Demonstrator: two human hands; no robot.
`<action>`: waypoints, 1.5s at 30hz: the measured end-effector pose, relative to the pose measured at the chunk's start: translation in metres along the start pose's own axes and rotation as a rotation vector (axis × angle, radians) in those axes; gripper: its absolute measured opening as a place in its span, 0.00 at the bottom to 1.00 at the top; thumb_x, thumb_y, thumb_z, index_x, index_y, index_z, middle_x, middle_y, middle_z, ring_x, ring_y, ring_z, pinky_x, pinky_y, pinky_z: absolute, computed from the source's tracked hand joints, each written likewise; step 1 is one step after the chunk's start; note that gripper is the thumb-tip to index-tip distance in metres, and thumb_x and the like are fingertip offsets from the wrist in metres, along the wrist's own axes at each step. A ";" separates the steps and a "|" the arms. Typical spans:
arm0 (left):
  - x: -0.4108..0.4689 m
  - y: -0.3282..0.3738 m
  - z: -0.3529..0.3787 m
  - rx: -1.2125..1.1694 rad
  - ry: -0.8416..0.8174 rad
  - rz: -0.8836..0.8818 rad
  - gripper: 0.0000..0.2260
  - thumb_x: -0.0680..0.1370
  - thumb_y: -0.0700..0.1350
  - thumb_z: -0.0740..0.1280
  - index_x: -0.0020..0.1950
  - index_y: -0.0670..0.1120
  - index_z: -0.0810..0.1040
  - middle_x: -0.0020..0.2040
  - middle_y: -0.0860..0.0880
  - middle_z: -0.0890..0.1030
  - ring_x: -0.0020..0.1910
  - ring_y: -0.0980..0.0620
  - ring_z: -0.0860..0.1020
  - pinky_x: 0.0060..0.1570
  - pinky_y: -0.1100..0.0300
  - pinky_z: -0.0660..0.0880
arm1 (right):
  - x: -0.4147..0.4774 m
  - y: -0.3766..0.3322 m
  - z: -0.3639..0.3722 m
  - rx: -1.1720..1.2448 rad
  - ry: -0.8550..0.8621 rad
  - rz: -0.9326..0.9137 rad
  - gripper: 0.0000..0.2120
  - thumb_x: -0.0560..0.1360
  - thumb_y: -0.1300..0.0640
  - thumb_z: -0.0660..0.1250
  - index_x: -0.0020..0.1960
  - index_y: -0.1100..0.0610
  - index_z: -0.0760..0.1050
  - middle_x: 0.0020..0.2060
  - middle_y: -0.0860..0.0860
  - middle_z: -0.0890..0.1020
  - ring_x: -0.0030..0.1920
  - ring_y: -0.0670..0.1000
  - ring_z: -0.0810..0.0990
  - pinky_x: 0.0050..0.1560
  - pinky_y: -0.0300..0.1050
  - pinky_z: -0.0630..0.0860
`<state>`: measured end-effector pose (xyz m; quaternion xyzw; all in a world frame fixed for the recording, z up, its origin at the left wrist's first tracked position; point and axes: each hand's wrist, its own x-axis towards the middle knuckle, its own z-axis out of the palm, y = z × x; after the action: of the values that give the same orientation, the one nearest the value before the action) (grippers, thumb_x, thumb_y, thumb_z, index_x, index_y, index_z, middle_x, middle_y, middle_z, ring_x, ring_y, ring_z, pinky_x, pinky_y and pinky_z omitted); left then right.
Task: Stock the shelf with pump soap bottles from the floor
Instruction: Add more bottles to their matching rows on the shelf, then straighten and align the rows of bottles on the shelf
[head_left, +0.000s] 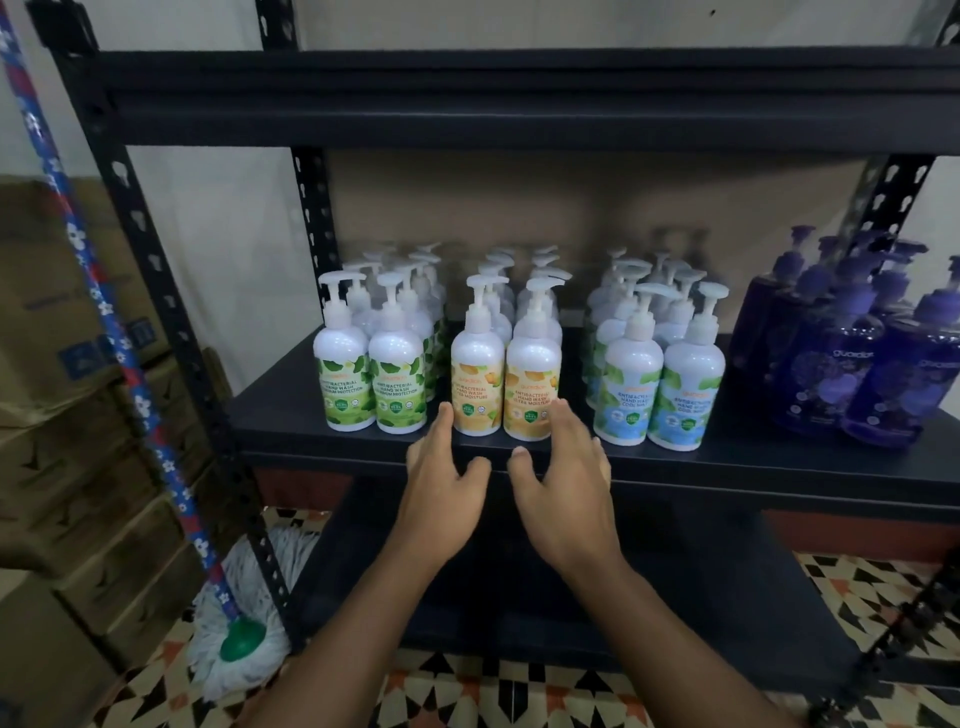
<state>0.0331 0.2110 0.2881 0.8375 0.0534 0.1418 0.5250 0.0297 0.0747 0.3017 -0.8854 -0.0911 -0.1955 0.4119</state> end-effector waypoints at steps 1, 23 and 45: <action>0.002 0.001 0.000 0.005 -0.014 -0.016 0.34 0.81 0.46 0.64 0.83 0.56 0.51 0.78 0.49 0.60 0.72 0.55 0.66 0.66 0.61 0.63 | 0.003 0.000 0.001 -0.005 0.002 0.017 0.32 0.82 0.52 0.62 0.82 0.55 0.53 0.80 0.48 0.58 0.79 0.43 0.51 0.81 0.50 0.45; -0.017 0.010 -0.012 -0.058 0.008 0.023 0.31 0.79 0.46 0.67 0.80 0.58 0.61 0.76 0.54 0.65 0.73 0.55 0.66 0.74 0.52 0.66 | -0.002 -0.008 -0.007 0.092 0.094 0.075 0.29 0.79 0.52 0.68 0.77 0.53 0.64 0.73 0.47 0.68 0.70 0.43 0.67 0.67 0.42 0.68; 0.108 0.090 -0.205 0.289 0.142 0.344 0.14 0.81 0.53 0.66 0.66 0.51 0.78 0.62 0.55 0.76 0.62 0.59 0.72 0.61 0.61 0.69 | 0.139 -0.151 -0.021 -0.228 -0.169 -0.413 0.15 0.80 0.50 0.65 0.64 0.53 0.79 0.56 0.50 0.80 0.56 0.50 0.78 0.54 0.44 0.72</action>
<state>0.0702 0.3743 0.4717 0.8887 -0.0335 0.2786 0.3626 0.1011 0.1558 0.4776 -0.9020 -0.2817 -0.2096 0.2513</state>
